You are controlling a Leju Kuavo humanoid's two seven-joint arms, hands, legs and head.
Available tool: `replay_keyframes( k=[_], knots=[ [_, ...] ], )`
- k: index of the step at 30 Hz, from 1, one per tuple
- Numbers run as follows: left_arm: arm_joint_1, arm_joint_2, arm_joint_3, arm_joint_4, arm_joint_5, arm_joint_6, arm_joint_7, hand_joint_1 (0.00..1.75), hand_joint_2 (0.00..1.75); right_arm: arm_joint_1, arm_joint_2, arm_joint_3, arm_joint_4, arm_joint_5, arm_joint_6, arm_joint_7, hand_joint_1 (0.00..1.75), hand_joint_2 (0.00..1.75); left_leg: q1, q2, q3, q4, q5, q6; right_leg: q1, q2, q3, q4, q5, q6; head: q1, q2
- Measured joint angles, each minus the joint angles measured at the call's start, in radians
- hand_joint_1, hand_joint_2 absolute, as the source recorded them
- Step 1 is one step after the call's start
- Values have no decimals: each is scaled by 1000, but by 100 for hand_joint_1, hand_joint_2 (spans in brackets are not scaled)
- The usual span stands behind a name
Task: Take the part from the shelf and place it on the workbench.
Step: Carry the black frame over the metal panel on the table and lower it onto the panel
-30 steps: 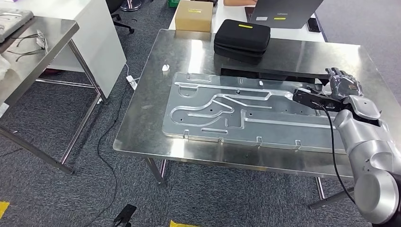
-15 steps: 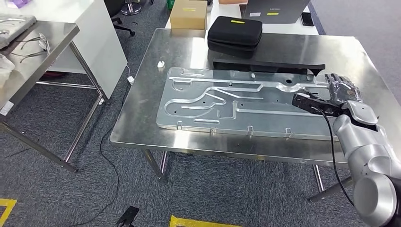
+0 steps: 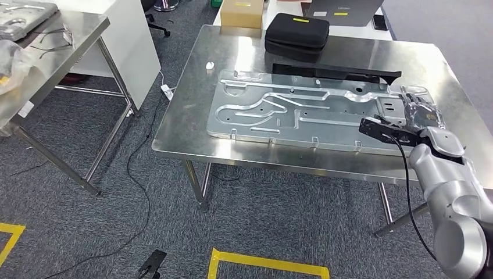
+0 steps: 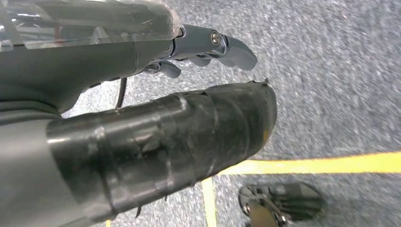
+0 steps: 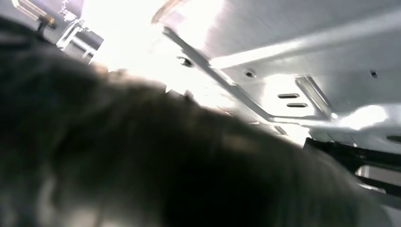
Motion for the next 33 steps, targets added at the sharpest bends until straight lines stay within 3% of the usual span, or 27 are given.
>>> replay_keyframes(
  k=[2,3,4,6,8,9,11,13,14,16,18,19,20,23,24,27,29,30,33],
  knots=[
    [0,0,0,0,0,0,-1,0,0,3,-1,0,1,0,-2,0,0,0,-1,1,-29,1,22,4,-1,0,-27,128,-90,6,1,0],
    [1,0,0,0,0,0,-1,0,0,7,-1,0,1,-1,-4,0,0,0,-2,1,-44,3,31,3,-1,0,-28,177,-105,8,1,0],
    [1,0,0,0,0,0,-1,0,0,10,-1,0,2,-1,-4,0,0,0,-2,1,-60,5,40,2,-1,0,-17,196,-98,8,1,0],
    [2,-1,0,0,0,0,-1,0,0,14,-1,0,2,-1,-6,0,0,0,-2,1,-87,11,56,-2,-1,0,56,137,-57,4,1,0],
    [1,-1,0,0,-1,0,-3,0,0,13,0,0,0,-1,-8,1,0,0,-4,1,-103,15,70,-10,3,0,160,3,-59,-5,0,0],
    [1,-2,0,0,-1,0,-4,0,0,13,0,0,-1,-2,-10,1,0,0,-5,1,-106,15,77,-15,7,0,194,-48,-70,-11,1,0],
    [0,-2,1,0,-1,0,-5,0,0,14,0,0,-2,-2,-12,2,0,0,-5,1,-107,12,91,-27,13,-1,212,-86,-78,-23,2,0],
    [1,-1,2,0,0,0,-6,0,0,17,1,0,-1,-3,-13,2,0,0,-4,-1,-114,19,86,-39,10,-3,206,-92,-62,-38,3,0],
    [2,-1,3,0,2,0,-6,0,0,18,1,0,-1,-3,-14,2,0,0,-3,-2,-125,45,61,-44,8,-4,200,-96,-53,-46,2,0],
    [3,-1,4,0,5,-1,-6,0,0,21,2,0,-1,-3,-16,2,0,0,0,-3,-165,154,-24,-53,6,-6,182,-97,-36,-57,1,0],
    [3,-1,4,0,7,-2,-7,0,0,26,3,0,0,-3,-17,2,0,0,3,-3,-196,269,-83,-59,7,-6,161,-93,-23,-59,0,0],
    [4,-1,4,0,8,-3,-7,0,0,30,3,0,0,-4,-18,2,0,0,4,-3,-191,286,-84,-61,8,-6,151,-90,-18,-58,0,0],
    [4,-2,4,0,8,-3,-7,0,0,34,3,0,0,-4,-19,2,0,0,4,-3,-167,266,-70,-61,8,-5,144,-87,-14,-55,0,0],
    [2,-1,5,0,8,-4,-8,0,0,39,3,0,0,-4,-22,2,0,0,2,-4,-40,83,-19,-50,8,-5,129,-79,-7,-46,0,0],
    [2,-1,5,0,9,-4,-9,0,0,40,3,0,0,-4,-24,2,0,0,0,-5,-16,43,-13,-45,9,-5,127,-77,-4,-42,0,0],
    [2,0,7,0,9,-4,-10,0,0,42,5,0,1,-4,-25,3,0,0,-4,-5,-10,17,-6,-29,10,-5,123,-80,7,-24,1,0],
    [2,-1,8,0,9,-4,-11,0,0,43,5,0,2,-4,-26,3,0,0,-1,-2,-11,3,8,-14,8,-3,113,-62,-10,-13,1,0],
    [1,-1,9,0,9,-4,-11,0,0,43,5,0,2,-4,-26,3,0,0,1,-1,-13,-3,16,-7,7,-2,98,-28,-36,-9,1,0],
    [2,-1,12,0,9,-5,-11,0,0,52,4,-1,3,-5,-26,3,0,0,1,1,-29,-4,28,0,5,-1,24,154,-133,3,1,0]
  ],
)
